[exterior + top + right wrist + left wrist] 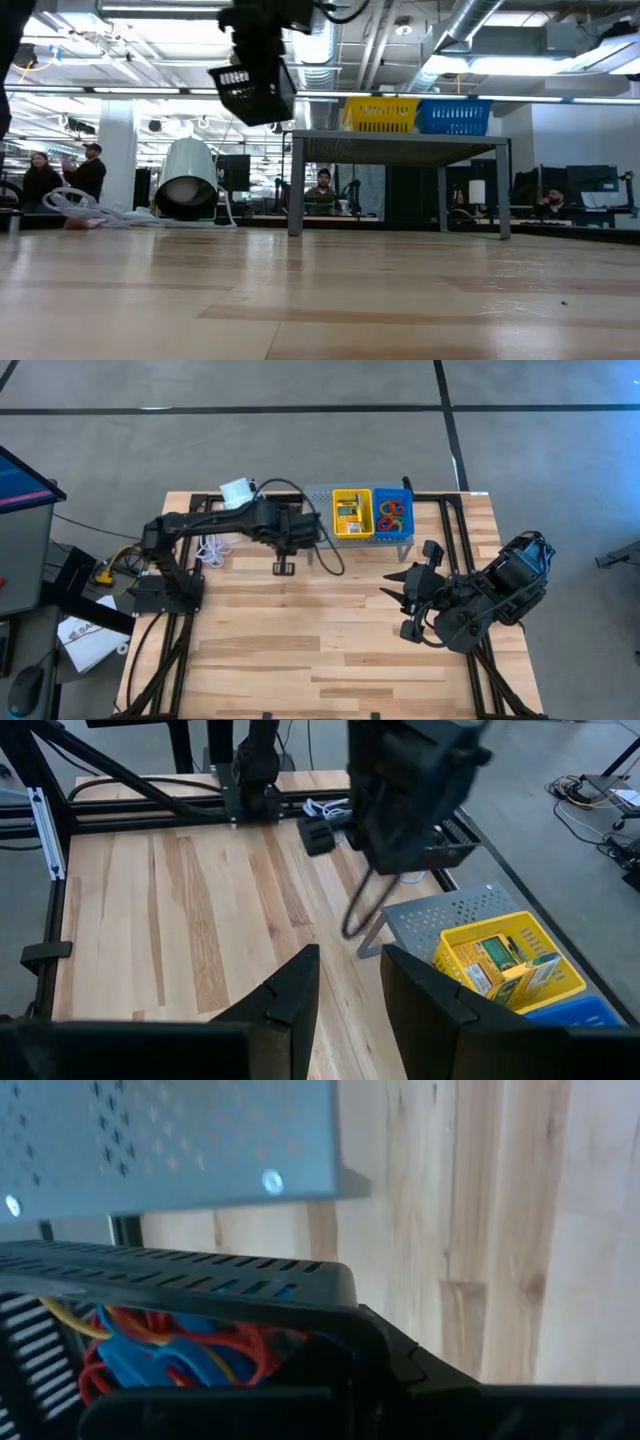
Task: Pick & Place Office Desk Supplies
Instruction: Put the black bin on the shelf
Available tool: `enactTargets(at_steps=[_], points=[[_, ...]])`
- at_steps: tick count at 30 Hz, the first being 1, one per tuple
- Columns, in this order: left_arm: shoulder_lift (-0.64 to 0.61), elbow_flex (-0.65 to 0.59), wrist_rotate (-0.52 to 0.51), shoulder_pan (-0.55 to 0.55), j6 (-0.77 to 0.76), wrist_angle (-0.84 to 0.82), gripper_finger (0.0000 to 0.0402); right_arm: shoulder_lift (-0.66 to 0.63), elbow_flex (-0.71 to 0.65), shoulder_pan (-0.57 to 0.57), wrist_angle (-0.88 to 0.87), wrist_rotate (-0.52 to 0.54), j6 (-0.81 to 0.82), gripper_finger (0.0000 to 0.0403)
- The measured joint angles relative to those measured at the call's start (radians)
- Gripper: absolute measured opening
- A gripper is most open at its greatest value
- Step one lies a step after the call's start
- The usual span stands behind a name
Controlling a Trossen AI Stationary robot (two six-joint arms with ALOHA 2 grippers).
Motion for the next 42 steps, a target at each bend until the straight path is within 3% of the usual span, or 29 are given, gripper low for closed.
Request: enactTargets(at_steps=[15, 42], points=[[0.187, 0.237, 0.071, 0.042, 0.066, 0.001, 0.0002, 0.000, 0.000, 0.000, 0.000, 0.004, 0.001, 0.0107], [0.227, 0.250, 0.115, 0.058, 0.064, 0.113, 0.0002, 0.000, -0.001, 0.000, 0.000, 0.003, 0.037, 0.0107]])
